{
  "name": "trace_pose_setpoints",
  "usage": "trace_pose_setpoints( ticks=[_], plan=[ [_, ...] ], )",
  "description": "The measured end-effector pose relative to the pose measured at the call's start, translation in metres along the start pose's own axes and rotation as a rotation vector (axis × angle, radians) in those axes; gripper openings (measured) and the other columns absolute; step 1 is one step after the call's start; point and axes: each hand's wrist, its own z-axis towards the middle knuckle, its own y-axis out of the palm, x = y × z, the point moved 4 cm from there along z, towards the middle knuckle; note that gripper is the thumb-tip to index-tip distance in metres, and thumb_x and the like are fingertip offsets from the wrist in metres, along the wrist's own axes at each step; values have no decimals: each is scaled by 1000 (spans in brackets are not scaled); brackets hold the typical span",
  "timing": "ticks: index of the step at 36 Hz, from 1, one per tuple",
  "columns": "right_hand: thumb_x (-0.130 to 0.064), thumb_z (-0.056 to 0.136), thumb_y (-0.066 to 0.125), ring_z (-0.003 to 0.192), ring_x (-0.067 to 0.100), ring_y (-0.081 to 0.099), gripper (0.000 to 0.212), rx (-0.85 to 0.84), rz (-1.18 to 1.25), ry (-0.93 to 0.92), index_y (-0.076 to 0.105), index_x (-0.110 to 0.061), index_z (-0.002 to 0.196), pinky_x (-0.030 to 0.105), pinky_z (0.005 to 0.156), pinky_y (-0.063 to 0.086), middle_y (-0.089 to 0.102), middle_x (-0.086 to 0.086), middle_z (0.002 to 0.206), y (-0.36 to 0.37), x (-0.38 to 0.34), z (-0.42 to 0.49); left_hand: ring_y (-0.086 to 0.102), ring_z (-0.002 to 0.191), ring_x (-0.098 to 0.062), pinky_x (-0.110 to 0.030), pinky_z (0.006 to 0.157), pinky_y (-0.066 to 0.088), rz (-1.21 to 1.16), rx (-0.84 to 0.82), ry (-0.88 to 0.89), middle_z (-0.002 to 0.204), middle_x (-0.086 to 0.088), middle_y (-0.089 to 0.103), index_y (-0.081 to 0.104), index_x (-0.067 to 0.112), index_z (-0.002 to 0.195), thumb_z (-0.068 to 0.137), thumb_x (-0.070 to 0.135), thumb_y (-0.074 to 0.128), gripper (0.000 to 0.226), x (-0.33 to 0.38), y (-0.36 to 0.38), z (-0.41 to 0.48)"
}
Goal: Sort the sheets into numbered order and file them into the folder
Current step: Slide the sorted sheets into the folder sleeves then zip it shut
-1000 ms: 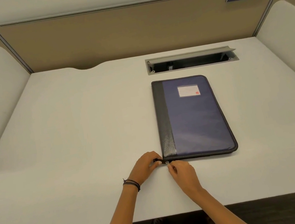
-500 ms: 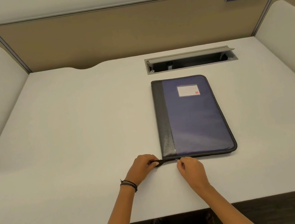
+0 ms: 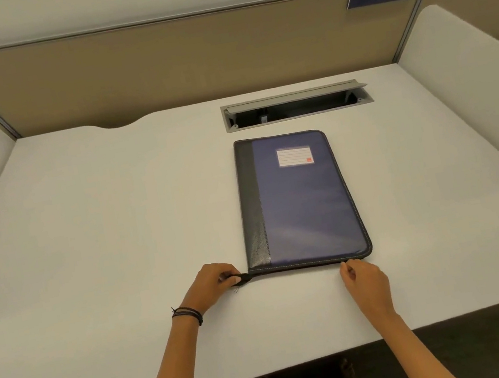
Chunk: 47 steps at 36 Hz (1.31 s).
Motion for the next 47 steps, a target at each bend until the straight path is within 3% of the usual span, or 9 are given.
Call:
trace_pose_setpoints(
  ticks=[7,15,19,25,31,37,42,44,47],
  plan=[
    [-2,83,68,44,5,43,19,69,-90,-15,61,-3,66,10,47,30,52,0,56,-22,25,7,53,65,6,-11,63,39,23,-10,-4,67,16,62,64,36,72,88,16,66,26,-5,-11,-1],
    [0,73,77,45,14,55,13,70,-199,-190,66,-5,69,18,42,42,62,4,58,-24,21,26,54,66,3,-12,62,36,24,53,-41,66,23,64,68,32,70,87,14,68,24,-21,-39,-9],
    [-6,74,78,46,13,53,17,32,-239,-245,64,-11,65,12,39,29,58,-1,56,-19,8,35,58,74,-1,-22,68,41,35,115,-116,70,16,67,69,33,70,87,18,69,22,-35,-51,-11],
    [-14,80,70,55,12,56,11,-31,-218,-307,68,-14,69,3,47,17,59,-6,64,-4,-9,48,55,77,-10,-20,64,37,139,400,-168,78,9,66,70,28,79,88,12,65,19,-33,-66,-11],
    [-8,89,63,71,10,53,7,-166,-129,-303,69,-8,87,5,60,28,58,-4,82,8,-9,58,53,103,-32,-42,87,43,253,723,-28,113,-11,63,70,12,102,84,-4,61,25,-4,-58,6],
    [-8,90,60,93,6,54,12,-259,-53,-334,70,-7,97,3,76,34,59,-3,109,9,-7,63,40,133,-30,-43,109,32,258,372,240,141,-12,48,58,12,127,93,42,33,51,58,6,36],
    [-7,91,57,111,3,49,18,-287,46,-361,70,-7,103,3,94,30,53,-6,127,12,-8,61,-22,140,-25,-46,113,-10,449,-21,194,154,-1,-16,9,23,152,74,83,11,98,99,65,54],
    [-22,91,53,111,2,52,24,-318,72,-384,71,-11,102,3,95,33,54,-7,127,15,-10,59,-3,142,-40,-64,109,7,579,-36,146,156,-15,-1,-7,19,150,71,86,3,104,106,75,60],
    [-38,90,43,107,6,57,38,-332,84,-454,72,-15,98,13,94,42,60,-8,122,21,-15,49,50,121,-46,-67,84,40,616,-36,-44,138,-24,48,5,15,152,73,85,-7,107,102,85,72]
  ],
)
